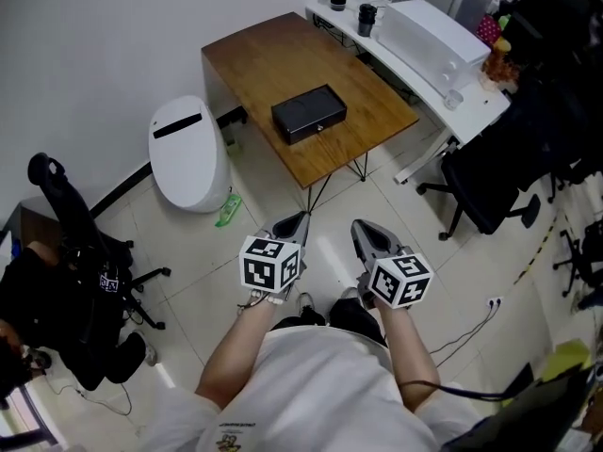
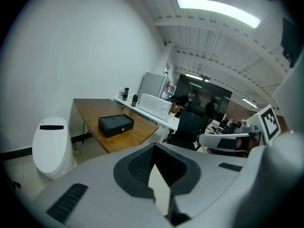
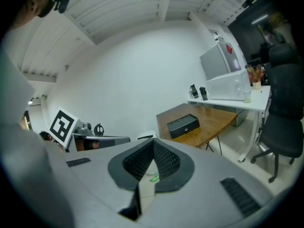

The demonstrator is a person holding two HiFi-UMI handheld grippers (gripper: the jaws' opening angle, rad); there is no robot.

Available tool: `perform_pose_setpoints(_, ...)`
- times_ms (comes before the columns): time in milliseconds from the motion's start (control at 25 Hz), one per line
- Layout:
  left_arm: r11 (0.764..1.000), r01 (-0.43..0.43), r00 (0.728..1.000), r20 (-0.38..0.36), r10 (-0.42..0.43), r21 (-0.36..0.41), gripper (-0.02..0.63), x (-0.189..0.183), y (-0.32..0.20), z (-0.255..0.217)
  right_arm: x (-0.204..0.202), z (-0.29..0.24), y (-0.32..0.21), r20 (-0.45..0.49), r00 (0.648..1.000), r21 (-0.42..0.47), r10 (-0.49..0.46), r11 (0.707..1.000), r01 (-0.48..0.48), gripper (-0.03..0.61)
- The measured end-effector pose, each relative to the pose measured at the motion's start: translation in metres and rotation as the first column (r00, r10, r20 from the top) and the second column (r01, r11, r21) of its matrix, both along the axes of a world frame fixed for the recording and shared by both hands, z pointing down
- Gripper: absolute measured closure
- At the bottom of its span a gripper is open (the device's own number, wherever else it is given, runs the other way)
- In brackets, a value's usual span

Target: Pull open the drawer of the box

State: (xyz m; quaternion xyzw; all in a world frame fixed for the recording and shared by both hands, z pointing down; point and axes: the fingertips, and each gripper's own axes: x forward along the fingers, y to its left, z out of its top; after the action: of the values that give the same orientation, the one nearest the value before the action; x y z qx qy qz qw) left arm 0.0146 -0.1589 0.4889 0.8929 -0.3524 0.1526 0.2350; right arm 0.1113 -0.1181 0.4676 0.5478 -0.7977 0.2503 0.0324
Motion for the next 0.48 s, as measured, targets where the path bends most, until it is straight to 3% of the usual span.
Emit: perform_pose_setpoints(480,0.997,0.079,0.997,0.025,-0.079,-0.024,0.615,0.011,-0.074,0.02,0.008,0.019,-0.093,0.006,0.995,-0.02,-0.098,0.995,0.098,0.592)
